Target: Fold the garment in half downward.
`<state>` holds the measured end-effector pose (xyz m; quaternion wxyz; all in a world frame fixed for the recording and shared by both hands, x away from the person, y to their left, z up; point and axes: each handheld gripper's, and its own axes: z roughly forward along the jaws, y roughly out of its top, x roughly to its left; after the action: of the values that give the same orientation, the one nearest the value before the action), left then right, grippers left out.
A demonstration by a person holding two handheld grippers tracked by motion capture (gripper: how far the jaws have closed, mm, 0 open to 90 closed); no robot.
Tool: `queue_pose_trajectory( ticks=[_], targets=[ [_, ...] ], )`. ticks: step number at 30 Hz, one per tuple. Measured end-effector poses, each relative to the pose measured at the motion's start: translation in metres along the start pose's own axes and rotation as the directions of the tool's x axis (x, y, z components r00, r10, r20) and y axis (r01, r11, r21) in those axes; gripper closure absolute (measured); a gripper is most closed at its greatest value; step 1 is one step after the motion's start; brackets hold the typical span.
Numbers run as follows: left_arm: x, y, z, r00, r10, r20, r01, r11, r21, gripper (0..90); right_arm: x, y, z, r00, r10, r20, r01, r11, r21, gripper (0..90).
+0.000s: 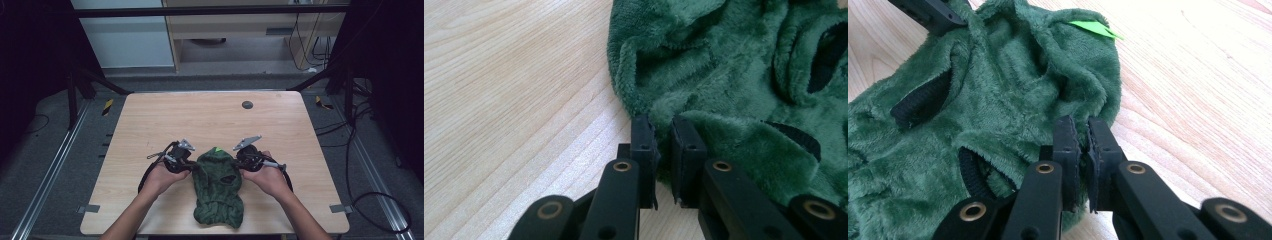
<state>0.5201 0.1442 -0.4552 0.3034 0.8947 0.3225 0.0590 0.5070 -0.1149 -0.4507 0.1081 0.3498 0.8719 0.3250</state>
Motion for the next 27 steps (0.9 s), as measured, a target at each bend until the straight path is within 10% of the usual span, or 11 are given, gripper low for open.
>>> queue_pose_trajectory(
  ticks=[27],
  targets=[
    [-0.001, 0.014, -0.008, 0.9997, 0.006, -0.025, -0.007, 0.9999, -0.012, 81.9, -0.002, 0.018, -0.014, 0.9986, -0.049, 0.022, 0.049, 0.998, -0.027, 84.9]
  ],
)
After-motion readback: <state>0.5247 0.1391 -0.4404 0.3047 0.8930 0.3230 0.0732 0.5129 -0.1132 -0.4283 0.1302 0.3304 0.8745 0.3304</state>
